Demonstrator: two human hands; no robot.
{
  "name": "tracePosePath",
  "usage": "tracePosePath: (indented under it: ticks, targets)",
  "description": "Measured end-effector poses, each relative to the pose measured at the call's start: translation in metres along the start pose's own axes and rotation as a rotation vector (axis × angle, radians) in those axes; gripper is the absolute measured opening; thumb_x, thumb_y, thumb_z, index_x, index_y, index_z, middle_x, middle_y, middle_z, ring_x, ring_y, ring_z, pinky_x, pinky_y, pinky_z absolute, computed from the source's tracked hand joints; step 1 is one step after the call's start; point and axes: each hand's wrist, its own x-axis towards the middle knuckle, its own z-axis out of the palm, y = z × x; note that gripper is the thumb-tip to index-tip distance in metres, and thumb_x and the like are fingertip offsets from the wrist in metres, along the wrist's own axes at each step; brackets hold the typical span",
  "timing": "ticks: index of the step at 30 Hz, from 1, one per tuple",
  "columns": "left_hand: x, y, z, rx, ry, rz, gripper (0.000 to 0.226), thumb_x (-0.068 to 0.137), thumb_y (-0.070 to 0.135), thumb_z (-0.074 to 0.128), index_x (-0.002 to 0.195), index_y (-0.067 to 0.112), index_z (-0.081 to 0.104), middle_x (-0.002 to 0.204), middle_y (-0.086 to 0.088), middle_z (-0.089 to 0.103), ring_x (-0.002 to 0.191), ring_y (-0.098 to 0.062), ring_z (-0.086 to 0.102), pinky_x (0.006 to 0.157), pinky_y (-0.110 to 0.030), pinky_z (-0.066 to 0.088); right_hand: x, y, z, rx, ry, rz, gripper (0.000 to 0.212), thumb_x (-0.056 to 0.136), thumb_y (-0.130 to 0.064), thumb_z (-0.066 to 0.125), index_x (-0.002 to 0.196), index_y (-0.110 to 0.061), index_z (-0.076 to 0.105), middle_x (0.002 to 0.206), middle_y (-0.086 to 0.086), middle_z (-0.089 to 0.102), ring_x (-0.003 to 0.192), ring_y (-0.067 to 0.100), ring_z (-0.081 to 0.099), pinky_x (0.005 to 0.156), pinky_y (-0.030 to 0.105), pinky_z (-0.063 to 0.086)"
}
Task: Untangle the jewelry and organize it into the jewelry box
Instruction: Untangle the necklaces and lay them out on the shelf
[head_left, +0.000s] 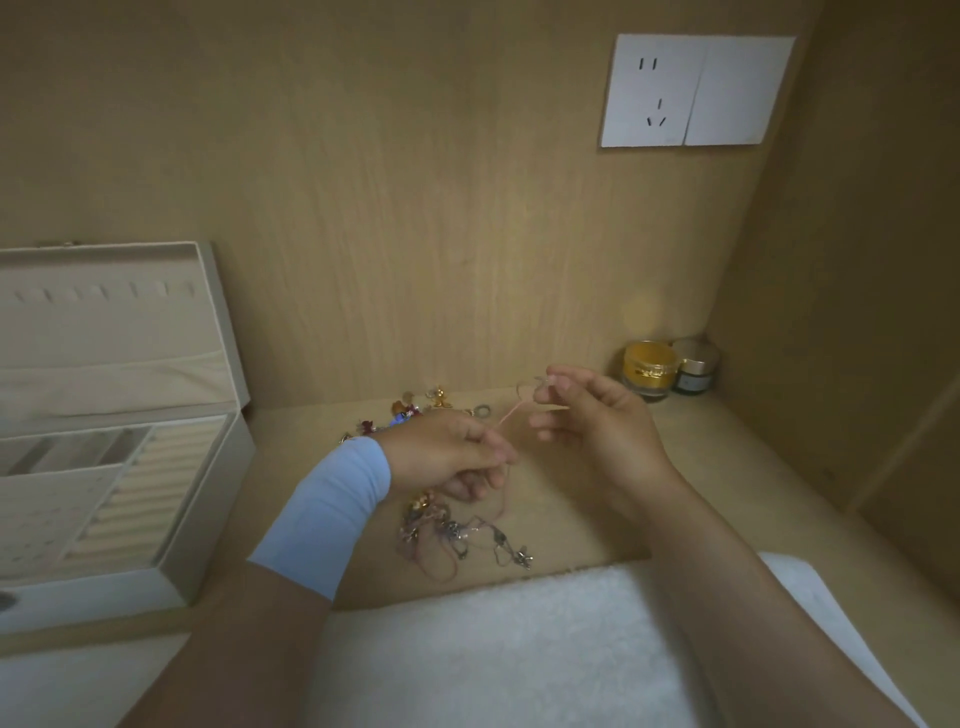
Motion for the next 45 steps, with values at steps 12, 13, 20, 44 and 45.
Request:
tracePosePath:
  ticks: [12,13,20,44,45]
  targets:
    - [-0.026,-0.034,0.002,0.659,0.542,0.143,0.030,0.092,0.021,0.056,0.118,0.034,0.062,0.112,0.015,0.061,0.101,-0.009,0.055,0.093,-0.027,0.044,0.000,0.023,-0.012,-1.039,-0.131,-0.081,0.009,0.084,-0.037,0.075,0.076,-0.039,0.072,0.076,-0.016,0.069,0.073,-0.002,0.058,0.073,0.025,0.048]
    - [-0.028,-0.038,0.004,0.733,0.552,0.208,0.032,0.091,0.021,0.058,0.120,0.033,0.062,0.117,0.012,0.059,0.109,-0.011,0.050,0.099,-0.029,0.041,-0.001,0.021,-0.011,-1.070,-0.139,-0.068,0.008,0.082,-0.044,0.076,0.076,-0.039,0.073,0.076,-0.018,0.068,0.075,-0.002,0.059,0.074,0.025,0.049]
    - [-0.022,-0.042,0.029,0.754,0.391,0.573,0.017,0.085,0.039,0.069,0.101,0.036,0.074,0.100,0.026,0.052,0.104,-0.005,0.042,0.096,-0.027,0.036,-0.011,0.006,-0.010,-1.363,-0.185,-0.069,0.043,0.081,-0.062,0.067,0.113,-0.033,0.072,0.099,-0.013,0.063,0.095,0.008,0.061,0.090,0.031,0.050]
    - [-0.028,-0.021,0.027,-0.199,0.085,0.239,0.018,0.102,0.013,0.046,0.113,0.011,0.061,0.104,-0.013,0.074,0.091,-0.026,0.071,0.092,-0.042,0.054,-0.035,-0.030,0.005,-0.553,-0.383,-0.011,0.011,0.087,0.007,0.066,0.086,-0.004,0.067,0.070,0.014,0.065,0.049,0.015,0.052,0.044,0.021,0.040]
    - [-0.030,-0.020,0.026,-0.203,0.064,0.239,0.017,0.102,0.013,0.046,0.109,0.011,0.062,0.100,-0.014,0.074,0.088,-0.027,0.070,0.089,-0.044,0.054,-0.034,-0.030,0.005,-0.496,-0.357,-0.032,0.012,0.089,0.008,0.064,0.087,-0.004,0.065,0.069,0.014,0.065,0.049,0.017,0.053,0.044,0.023,0.039]
